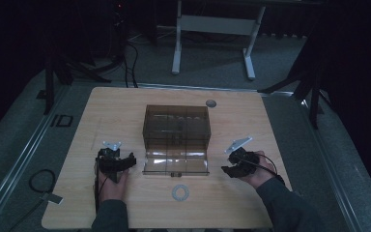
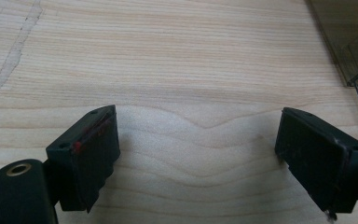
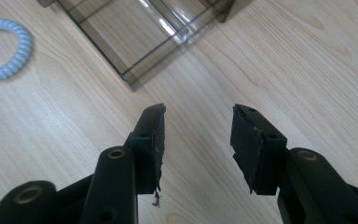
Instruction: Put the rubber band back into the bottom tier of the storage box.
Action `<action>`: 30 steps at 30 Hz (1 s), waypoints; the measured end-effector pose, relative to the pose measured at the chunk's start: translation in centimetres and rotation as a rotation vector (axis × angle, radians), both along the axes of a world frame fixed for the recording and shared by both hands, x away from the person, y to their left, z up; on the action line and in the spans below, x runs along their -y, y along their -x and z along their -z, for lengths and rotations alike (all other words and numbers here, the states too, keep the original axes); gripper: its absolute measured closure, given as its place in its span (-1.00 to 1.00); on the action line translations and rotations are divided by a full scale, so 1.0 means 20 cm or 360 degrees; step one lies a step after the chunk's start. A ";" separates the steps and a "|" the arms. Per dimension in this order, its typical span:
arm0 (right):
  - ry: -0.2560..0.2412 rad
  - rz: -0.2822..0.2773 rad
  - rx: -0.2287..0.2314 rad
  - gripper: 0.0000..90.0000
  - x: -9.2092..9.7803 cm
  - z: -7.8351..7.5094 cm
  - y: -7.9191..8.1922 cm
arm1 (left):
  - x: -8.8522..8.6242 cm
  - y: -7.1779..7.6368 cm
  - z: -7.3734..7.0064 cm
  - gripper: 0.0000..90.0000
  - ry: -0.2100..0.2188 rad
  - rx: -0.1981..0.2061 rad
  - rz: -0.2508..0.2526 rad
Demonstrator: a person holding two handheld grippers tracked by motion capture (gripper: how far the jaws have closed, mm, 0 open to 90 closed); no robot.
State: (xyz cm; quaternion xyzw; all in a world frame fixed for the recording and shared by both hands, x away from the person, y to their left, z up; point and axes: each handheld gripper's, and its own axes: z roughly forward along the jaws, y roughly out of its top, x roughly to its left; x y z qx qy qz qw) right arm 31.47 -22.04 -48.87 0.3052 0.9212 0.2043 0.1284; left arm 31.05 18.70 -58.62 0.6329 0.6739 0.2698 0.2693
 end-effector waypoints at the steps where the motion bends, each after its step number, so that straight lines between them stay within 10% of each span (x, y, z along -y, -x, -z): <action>1: 0.0002 -0.0006 -0.0002 0.21 -0.01 -0.01 0.00 | 0.00 0.00 0.00 -0.70 0.0000 0.0000 0.0000; 30: 0.0108 -0.0261 -0.0112 0.23 -0.24 -0.10 -0.01 | 0.00 0.00 0.00 -0.70 0.0000 0.0000 0.0000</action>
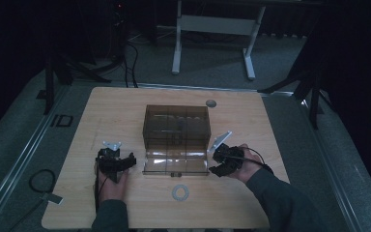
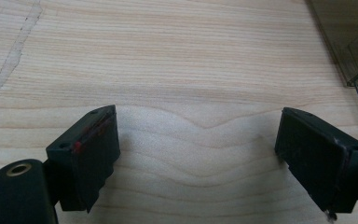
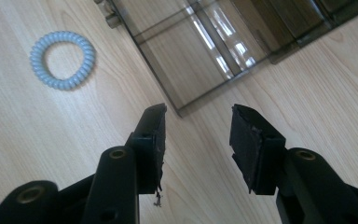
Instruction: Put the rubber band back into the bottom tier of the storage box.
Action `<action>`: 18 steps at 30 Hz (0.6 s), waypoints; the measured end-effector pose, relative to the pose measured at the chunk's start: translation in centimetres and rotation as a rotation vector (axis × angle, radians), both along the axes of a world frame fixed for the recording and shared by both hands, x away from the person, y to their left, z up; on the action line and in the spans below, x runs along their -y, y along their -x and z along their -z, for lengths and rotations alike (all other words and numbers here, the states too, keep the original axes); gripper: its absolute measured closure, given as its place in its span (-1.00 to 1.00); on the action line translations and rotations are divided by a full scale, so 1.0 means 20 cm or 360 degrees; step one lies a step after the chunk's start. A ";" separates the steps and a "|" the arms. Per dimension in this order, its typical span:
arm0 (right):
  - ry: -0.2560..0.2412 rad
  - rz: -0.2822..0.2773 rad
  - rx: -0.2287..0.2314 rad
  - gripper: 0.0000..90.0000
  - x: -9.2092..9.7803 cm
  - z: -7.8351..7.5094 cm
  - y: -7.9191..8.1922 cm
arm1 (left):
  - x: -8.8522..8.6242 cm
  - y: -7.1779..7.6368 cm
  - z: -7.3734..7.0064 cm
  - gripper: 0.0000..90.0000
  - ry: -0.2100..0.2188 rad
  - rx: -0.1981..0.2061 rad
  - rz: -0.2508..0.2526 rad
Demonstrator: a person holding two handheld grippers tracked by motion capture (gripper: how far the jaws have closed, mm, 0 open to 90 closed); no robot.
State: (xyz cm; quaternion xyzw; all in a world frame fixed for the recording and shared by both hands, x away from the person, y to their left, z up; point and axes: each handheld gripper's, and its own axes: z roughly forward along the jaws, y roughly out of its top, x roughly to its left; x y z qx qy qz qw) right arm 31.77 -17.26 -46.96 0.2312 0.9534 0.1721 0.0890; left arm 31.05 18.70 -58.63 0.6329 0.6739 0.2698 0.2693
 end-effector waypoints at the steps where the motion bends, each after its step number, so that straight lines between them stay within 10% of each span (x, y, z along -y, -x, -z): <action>1: 0.0002 -0.0007 -0.0002 0.23 -0.01 0.00 0.00 | 0.00 0.00 0.00 -0.70 0.0000 0.0000 0.0000; 18: 0.0081 -0.0157 -0.0074 0.28 -0.18 0.00 0.00 | 0.00 0.00 0.00 -0.70 0.0000 0.0000 0.0001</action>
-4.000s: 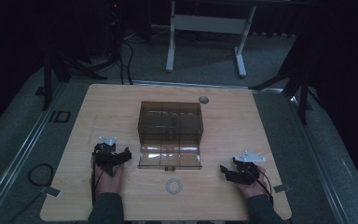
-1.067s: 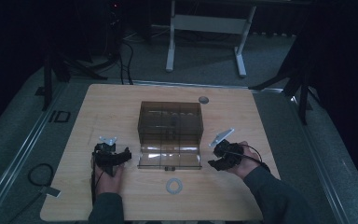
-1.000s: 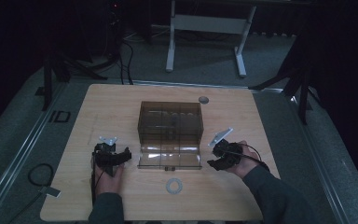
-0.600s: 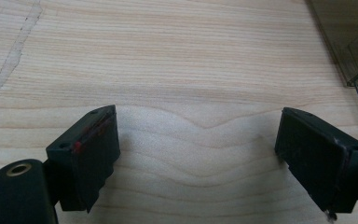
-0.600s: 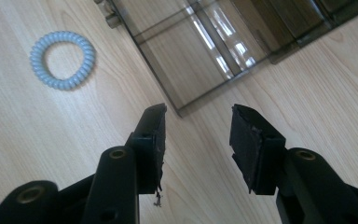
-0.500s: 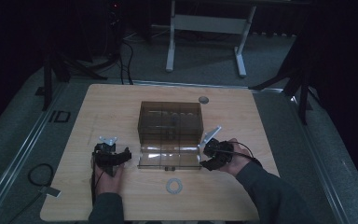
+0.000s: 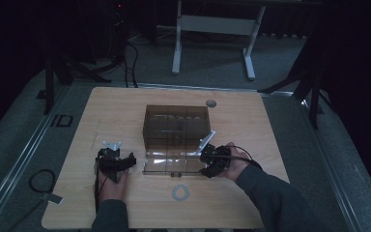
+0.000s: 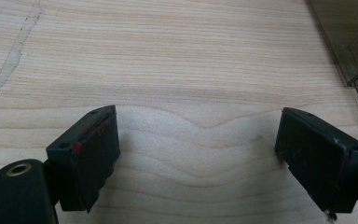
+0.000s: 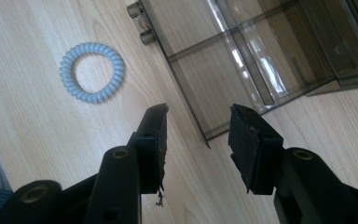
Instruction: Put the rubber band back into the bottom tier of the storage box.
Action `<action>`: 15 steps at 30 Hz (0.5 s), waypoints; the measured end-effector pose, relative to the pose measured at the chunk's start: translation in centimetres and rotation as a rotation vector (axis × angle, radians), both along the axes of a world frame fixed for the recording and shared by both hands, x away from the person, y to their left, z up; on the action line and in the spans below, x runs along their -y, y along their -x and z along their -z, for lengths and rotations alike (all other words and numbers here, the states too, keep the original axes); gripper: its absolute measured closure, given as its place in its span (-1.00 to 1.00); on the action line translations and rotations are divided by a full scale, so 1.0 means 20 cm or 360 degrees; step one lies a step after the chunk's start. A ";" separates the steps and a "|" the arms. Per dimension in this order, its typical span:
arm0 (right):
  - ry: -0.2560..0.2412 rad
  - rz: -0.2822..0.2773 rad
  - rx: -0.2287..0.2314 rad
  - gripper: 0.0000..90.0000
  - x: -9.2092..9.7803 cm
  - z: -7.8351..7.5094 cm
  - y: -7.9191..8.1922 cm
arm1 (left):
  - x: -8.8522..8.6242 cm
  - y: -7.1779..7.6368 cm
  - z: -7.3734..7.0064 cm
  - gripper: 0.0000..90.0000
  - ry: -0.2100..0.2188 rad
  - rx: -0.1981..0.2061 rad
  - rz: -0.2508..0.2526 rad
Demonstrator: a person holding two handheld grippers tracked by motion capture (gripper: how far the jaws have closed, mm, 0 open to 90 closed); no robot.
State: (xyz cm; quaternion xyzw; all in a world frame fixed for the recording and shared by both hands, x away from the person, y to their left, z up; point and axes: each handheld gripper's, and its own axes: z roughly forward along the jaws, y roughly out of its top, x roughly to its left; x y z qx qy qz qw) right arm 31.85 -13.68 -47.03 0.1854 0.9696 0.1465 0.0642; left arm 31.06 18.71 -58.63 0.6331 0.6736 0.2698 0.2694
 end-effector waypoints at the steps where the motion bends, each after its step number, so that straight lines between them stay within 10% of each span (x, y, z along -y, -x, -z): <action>1: 0.0004 -0.0001 -0.0008 0.29 -0.01 0.00 0.00 | 0.00 0.00 0.00 -0.70 0.0000 0.0000 0.0000; 15: 0.0076 -0.0087 -0.0062 0.37 -0.12 0.03 0.01 | 0.00 0.00 0.00 -0.70 -0.0001 -0.0001 0.0000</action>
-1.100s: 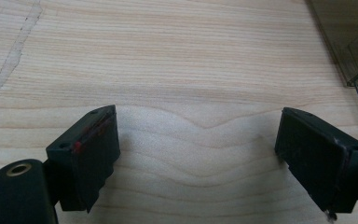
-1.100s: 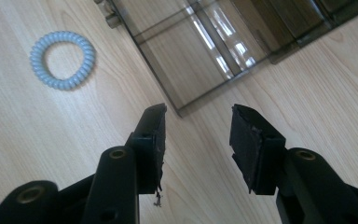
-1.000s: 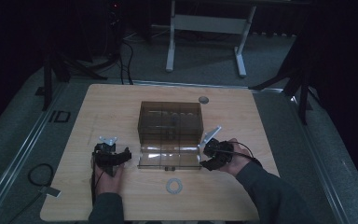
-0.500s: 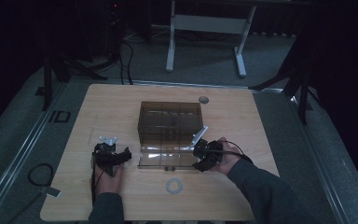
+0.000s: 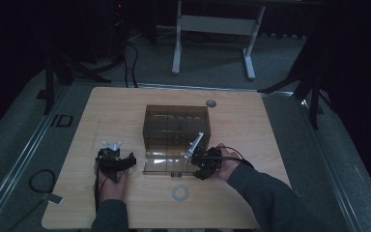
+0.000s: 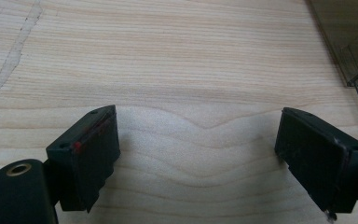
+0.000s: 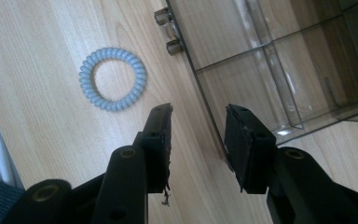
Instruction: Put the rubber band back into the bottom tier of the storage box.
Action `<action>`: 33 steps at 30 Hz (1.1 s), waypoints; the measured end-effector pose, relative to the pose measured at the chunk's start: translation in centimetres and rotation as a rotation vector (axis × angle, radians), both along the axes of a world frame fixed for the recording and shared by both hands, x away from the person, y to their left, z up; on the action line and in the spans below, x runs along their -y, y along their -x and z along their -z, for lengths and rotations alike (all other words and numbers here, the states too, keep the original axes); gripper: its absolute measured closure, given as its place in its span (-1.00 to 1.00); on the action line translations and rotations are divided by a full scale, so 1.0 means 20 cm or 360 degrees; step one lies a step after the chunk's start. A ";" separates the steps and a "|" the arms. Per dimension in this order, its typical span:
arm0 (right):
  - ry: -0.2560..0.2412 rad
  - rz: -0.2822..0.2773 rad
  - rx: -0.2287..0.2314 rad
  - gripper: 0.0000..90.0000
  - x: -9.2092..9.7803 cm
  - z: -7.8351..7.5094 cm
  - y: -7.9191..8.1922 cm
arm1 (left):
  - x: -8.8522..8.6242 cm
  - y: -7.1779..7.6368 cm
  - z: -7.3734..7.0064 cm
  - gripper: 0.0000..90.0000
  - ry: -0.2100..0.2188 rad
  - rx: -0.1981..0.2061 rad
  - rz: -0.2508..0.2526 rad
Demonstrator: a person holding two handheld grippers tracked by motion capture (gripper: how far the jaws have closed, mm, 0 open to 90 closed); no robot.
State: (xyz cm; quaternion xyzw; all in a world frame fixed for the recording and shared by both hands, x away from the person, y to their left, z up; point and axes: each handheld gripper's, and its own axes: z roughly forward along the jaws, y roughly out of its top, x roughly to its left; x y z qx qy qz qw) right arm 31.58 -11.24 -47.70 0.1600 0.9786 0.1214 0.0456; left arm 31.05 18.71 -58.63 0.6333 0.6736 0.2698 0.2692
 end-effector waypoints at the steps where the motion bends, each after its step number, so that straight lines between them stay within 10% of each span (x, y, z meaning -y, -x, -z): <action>1: 0.0003 -0.0015 0.0002 0.38 -0.01 0.00 0.00 | 0.00 0.00 0.00 -0.69 0.0000 0.0001 -0.0001; 33: 0.0243 -0.0238 -0.0140 0.75 -0.26 0.18 0.06 | 0.00 0.00 0.00 -0.70 0.0000 0.0000 0.0000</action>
